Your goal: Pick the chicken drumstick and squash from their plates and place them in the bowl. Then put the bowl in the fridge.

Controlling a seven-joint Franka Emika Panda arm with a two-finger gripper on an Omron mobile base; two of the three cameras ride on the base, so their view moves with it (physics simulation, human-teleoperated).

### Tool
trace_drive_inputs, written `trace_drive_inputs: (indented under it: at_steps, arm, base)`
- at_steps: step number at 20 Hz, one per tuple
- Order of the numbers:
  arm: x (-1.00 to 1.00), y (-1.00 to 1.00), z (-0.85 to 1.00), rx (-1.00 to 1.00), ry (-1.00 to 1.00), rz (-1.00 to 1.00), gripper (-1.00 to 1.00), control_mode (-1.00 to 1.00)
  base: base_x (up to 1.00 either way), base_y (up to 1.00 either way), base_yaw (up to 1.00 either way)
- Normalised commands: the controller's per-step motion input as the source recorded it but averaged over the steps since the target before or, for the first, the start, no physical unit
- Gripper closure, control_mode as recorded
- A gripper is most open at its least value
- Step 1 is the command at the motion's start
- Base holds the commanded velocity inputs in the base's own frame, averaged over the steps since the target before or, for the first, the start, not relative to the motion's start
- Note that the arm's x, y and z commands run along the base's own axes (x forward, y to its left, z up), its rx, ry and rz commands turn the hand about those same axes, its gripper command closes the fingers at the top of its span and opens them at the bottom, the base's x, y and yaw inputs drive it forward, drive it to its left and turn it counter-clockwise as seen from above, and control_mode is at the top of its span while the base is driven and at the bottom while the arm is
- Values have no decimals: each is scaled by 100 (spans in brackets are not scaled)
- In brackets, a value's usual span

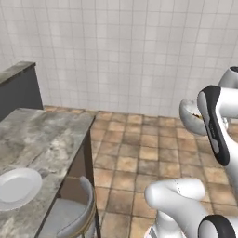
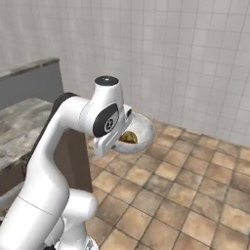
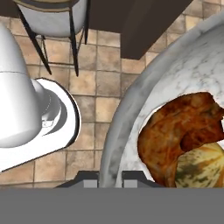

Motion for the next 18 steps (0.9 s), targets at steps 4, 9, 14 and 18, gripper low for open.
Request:
trace_drive_inputs:
  at_steps: [4, 9, 14, 18]
  arm:
    - [0, 0, 0, 0, 0, 0, 100, 100]
    - [0, 0, 0, 0, 0, 0, 100, 100]
    - [0, 0, 0, 0, 0, 0, 100, 100]
    - [0, 0, 0, 0, 0, 0, 100, 100]
  base:
    - [94, -1, 0]
    - [94, 0, 2]
    - [92, 0, 19]
    - [77, -3, 38]
